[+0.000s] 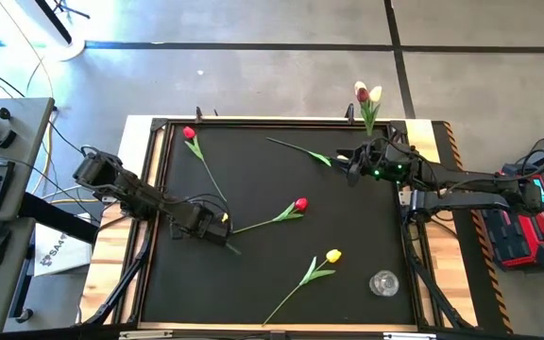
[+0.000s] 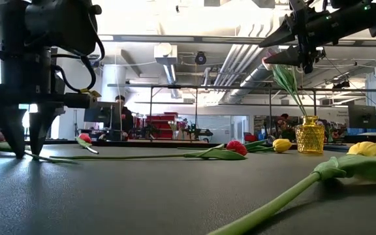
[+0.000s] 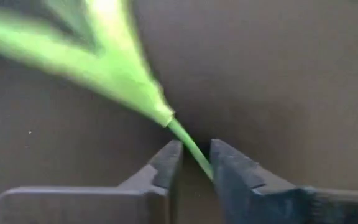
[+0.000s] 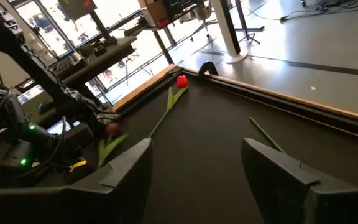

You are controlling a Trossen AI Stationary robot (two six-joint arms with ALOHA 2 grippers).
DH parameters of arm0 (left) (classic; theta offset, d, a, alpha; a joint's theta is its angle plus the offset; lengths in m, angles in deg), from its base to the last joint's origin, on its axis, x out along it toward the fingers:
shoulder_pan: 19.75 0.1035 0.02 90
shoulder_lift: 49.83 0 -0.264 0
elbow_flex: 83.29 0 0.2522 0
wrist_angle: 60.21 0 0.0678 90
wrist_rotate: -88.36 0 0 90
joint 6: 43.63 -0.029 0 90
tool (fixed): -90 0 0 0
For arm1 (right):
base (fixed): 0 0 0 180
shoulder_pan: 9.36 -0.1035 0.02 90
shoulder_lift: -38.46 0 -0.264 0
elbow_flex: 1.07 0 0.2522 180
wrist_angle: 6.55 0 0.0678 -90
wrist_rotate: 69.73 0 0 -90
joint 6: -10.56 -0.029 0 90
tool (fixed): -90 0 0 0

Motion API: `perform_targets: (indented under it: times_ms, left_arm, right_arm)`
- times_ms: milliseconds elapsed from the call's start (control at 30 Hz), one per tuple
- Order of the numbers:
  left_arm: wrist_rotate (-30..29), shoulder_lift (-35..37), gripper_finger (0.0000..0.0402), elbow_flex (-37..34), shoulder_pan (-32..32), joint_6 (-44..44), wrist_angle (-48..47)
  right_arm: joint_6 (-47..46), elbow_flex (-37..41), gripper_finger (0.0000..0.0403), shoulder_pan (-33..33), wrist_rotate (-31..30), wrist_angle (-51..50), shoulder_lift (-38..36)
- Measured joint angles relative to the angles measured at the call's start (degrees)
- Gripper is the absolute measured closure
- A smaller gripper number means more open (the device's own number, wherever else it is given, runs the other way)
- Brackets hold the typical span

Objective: Sort flowers into vase by color
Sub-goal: Put the dark red flower into the yellow flower vase

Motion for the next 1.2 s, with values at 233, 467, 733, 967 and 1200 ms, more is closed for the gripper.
perform_targets:
  times_ms: [233,467,733,967,1200]
  left_arm:
    - [-0.9,0.4,0.0396,0.0,0.0,-0.9,-0.2]
    - [-7.2,5.1,0.0399,3.4,0.0,-6.1,-0.4]
    - [-25.6,16.0,0.0401,6.5,0.5,-31.7,7.9]
    - [-26.0,21.0,0.0401,6.5,4.5,-76.4,33.1]
    - [-18.6,19.6,0.0401,6.6,11.9,-98.0,58.6]
  right_arm:
    - [0.0,0.0,0.0172,-0.1,1.0,0.0,0.0]
    - [-2.9,0.0,0.0172,-0.1,3.1,0.0,0.0]
    - [-9.1,0.0,0.0172,-0.1,7.8,0.0,0.0]
    - [-9.1,0.0,0.0172,-0.1,13.9,9.6,2.5]
    - [-8.8,0.0,0.0172,-3.3,18.8,29.6,10.3]
